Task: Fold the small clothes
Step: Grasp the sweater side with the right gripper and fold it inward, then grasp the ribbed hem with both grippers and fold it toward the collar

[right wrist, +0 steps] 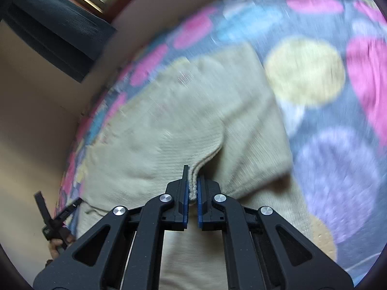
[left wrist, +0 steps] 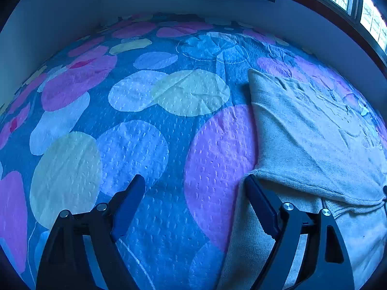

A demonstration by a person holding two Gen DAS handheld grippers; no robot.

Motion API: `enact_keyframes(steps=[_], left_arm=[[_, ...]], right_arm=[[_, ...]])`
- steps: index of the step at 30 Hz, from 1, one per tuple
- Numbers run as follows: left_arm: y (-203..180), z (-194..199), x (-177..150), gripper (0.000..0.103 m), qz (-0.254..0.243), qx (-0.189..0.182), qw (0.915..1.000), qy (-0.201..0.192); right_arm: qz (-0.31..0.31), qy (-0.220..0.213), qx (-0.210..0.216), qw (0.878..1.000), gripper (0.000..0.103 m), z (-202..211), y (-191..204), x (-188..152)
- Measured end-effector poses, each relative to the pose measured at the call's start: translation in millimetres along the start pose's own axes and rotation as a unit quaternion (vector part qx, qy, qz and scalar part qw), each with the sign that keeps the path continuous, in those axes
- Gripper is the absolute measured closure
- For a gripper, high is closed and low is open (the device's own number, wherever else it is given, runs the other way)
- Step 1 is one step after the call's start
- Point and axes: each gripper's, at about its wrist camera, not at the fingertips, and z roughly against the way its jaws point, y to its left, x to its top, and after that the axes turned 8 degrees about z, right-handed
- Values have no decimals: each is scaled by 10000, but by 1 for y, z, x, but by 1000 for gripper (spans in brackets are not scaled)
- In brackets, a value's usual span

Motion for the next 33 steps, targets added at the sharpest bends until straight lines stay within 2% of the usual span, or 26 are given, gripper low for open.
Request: enact_keyframes(steps=[3,6,9,13,15,17,19,22,24,28,33], left_arm=[[1,0,0,19,10,-15,10000,4],[0,0,0,18,9,-27,10000,24],[0,3,0,18,-7,-85,10000,22],[6,8,-2,18,-26,-322,9995,37],[12,14,-6,18,25,-566,9984,86],[16,22,-12,18,-20,-812,9965,214],[18,31,-21,18,-125,-1004,9944,309],[26,49,-40,18,-216,-1464,9876,521],[34,62,-55,18,-198,-1854,9798,729],[43,83,-80,18,-184,-2396,9651,1044],[49,105,-111,18,-137,-2977,9436,1444]], right_arm=[[-38,-89,115,9999,98,2,-2,-1],[-13,-140,-62,9999,98,8,-4,0],[-245,-155,25,9996,98,18,-20,-3],[-391,-198,34,9990,94,41,-33,-9],[-404,-211,5,9990,86,57,-39,-15],[-448,-205,35,9988,70,70,-44,-22],[-536,-142,145,9984,65,87,-53,-33],[-632,-17,229,9977,54,109,-62,-53],[-694,95,361,9969,54,119,-66,-68],[-823,327,985,9912,53,133,-64,-104],[-525,701,1571,9837,52,144,-45,-139]])
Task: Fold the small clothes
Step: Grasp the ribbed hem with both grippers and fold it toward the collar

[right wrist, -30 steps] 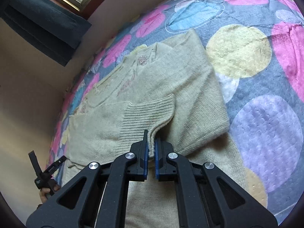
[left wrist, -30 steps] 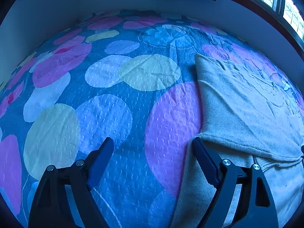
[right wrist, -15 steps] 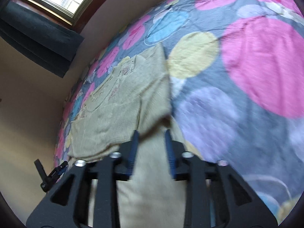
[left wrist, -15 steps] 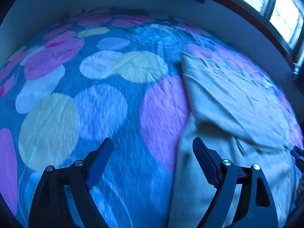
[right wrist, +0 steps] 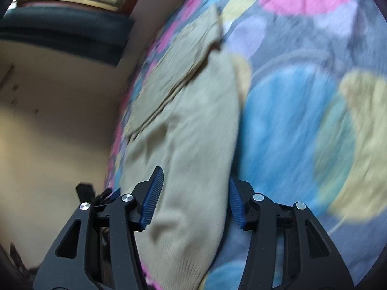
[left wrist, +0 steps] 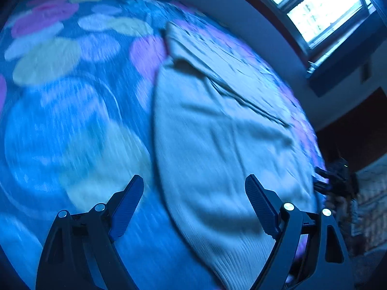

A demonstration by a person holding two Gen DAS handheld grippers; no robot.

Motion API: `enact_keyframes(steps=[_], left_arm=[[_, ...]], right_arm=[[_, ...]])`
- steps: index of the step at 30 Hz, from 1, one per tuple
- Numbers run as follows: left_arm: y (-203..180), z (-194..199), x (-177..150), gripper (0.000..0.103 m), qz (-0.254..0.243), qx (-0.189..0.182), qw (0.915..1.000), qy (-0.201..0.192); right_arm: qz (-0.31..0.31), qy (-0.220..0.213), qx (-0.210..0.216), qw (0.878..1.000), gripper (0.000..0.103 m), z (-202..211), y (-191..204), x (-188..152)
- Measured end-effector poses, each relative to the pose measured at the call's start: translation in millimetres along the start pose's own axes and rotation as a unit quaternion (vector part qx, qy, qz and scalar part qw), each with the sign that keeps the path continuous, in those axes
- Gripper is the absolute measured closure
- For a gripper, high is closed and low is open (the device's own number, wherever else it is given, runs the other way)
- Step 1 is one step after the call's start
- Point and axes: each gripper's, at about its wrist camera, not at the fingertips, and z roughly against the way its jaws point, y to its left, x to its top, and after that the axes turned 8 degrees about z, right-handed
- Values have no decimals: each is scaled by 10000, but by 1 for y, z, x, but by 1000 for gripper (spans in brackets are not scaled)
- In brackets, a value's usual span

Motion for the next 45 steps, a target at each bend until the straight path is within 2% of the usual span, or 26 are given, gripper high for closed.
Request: enact_keyframes(steps=[5,9,13,18,21,23,26,30,31,32,33,35,36,37,40,41,45], left_arm=[[-11,3,-25,18,-103,-263,9996,94],[-12,3,-34,18,51,-600,9980,211],[-8,5,-44,19,325,-1005,9937,387],[-20,2,-58,19,268,-1130,9920,493],[-30,-4,-63,21,194,-1155,9920,480],[-33,-8,-61,28,211,-1145,9920,486],[-36,-7,-65,37,1,-858,9955,401],[-46,-9,-70,40,-330,-527,9976,304],[-49,-10,-71,45,-407,-421,9979,280],[-50,-12,-72,58,-437,-384,9978,308],[-52,-16,-73,74,-459,-337,9976,385],[-54,-20,-76,86,-547,-155,9977,369],[-55,-19,-77,96,-612,-110,9975,334],[-54,-17,-77,98,-598,-180,9975,331],[-43,1,-72,99,-227,-800,9964,166],[-40,10,-68,99,-83,-1001,9949,71],[-38,24,-46,99,325,-1407,9894,-139]], right_arm=[[398,411,397,9976,50,-10,23,-25],[650,651,711,9932,46,-20,40,-36],[810,774,847,9901,43,-24,52,-43],[933,873,947,9873,43,-35,63,-48],[917,891,1000,9867,43,-35,64,-51],[901,907,1003,9867,43,-38,66,-49],[874,920,1004,9868,44,-31,64,-59],[929,955,1044,9856,45,-20,63,-72],[948,982,1014,9854,48,-19,64,-75],[976,1008,947,9856,52,-21,65,-76],[1007,1039,840,9859,64,-22,65,-78],[1062,1163,660,9853,93,-27,64,-83],[1091,1249,598,9843,98,-30,62,-85],[1118,1295,560,9837,99,-29,61,-89],[1165,1191,761,9831,99,-21,69,-90],[1113,1038,973,9836,99,-13,71,-89],[889,541,1561,9822,99,8,72,-75]])
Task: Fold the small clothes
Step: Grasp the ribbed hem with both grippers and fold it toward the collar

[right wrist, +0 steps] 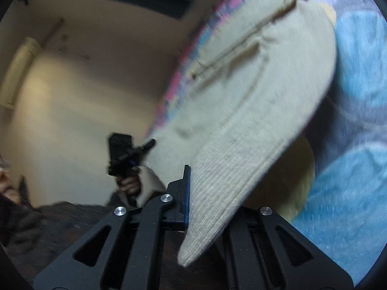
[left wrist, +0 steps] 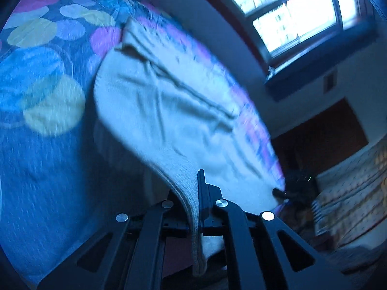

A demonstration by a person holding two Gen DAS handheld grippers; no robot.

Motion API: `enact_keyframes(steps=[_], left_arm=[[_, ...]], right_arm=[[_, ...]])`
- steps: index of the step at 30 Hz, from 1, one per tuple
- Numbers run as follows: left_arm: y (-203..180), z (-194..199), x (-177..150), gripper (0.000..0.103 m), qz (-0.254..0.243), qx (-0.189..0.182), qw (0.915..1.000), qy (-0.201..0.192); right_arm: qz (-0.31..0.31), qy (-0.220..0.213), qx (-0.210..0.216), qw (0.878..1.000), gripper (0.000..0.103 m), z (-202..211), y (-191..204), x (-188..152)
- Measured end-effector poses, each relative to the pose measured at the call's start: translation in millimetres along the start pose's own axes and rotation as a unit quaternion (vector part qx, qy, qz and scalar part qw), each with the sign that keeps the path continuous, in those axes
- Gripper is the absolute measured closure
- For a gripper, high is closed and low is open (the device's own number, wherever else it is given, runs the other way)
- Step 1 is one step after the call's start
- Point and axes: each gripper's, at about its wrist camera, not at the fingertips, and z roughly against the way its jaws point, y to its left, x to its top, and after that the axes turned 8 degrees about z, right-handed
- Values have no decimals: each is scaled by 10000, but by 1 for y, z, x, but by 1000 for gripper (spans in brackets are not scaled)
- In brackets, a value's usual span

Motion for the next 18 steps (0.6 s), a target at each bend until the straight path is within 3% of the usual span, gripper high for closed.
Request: enact_keyframes(steps=[4,9,13,18], left_arm=[[-16,3,44,99,43,-319,9990,-319],[-31,-28,112,99,-135,-357,9978,-538],[-23,-67,166,99,-93,-312,9981,-532],[10,-129,224,98,153,32,9993,-345]], right_arm=[[155,-348,227,9990,99,10,8,34],[404,-676,243,9966,99,6,2,113],[173,-883,195,9958,99,-15,-37,183],[-645,-976,-169,9930,99,-48,-113,240]])
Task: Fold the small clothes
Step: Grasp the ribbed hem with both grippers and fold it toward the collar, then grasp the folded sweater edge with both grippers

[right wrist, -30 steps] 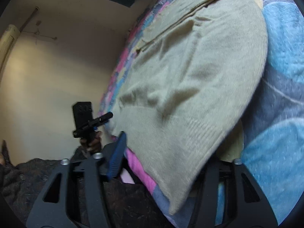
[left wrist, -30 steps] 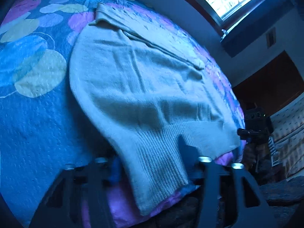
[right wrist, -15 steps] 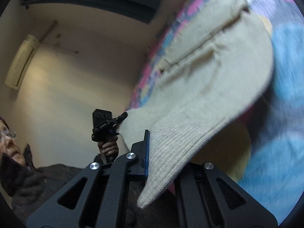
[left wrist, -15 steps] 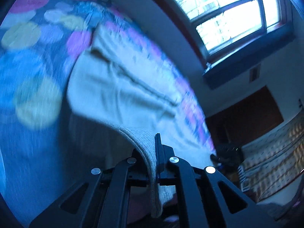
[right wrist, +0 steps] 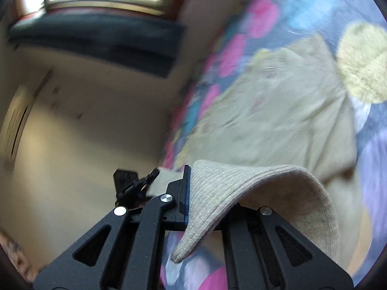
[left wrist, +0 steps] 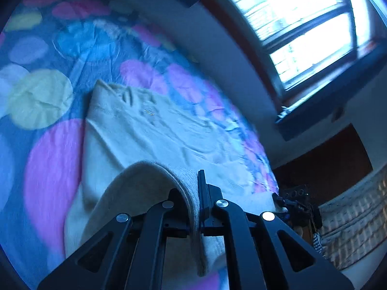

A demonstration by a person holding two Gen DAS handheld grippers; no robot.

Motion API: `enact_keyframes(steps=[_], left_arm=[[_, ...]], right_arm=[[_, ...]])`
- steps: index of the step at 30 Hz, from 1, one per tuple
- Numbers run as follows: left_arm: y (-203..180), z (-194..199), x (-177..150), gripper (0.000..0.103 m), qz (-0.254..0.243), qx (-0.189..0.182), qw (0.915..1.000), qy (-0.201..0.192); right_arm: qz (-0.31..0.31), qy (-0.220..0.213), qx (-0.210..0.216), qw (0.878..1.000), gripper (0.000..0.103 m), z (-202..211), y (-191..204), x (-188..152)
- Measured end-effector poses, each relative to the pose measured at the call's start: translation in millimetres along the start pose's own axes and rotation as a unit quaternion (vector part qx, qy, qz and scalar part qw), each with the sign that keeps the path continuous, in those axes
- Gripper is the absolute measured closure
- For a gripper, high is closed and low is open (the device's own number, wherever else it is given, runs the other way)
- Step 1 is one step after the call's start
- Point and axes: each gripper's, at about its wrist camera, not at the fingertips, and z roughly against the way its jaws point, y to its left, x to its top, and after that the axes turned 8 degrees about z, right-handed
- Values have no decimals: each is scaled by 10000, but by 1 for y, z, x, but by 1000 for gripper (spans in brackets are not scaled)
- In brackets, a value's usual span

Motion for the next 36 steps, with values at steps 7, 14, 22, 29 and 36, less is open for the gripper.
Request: enact_keyframes(steps=[7,14,22,29,36], left_arm=[[34,-14,39,84,166,-11,9996,214],[34,17,43,47,-537,411,9974,-232],[24,-28,44,47,-1233,950,9875,261],[12,-61,42,39,-1855,1402,9709,572],[12,-81,53,39,-1957,1480,9669,704]], right_arm=[[-698,68,-480,9964,87,-17,-67,32],[329,-51,-1034,9941,62,5,-37,48],[774,89,-1904,9786,62,-8,-41,58],[754,-11,-2030,9763,62,-7,-54,60],[936,262,-1818,9785,60,-18,-54,58]])
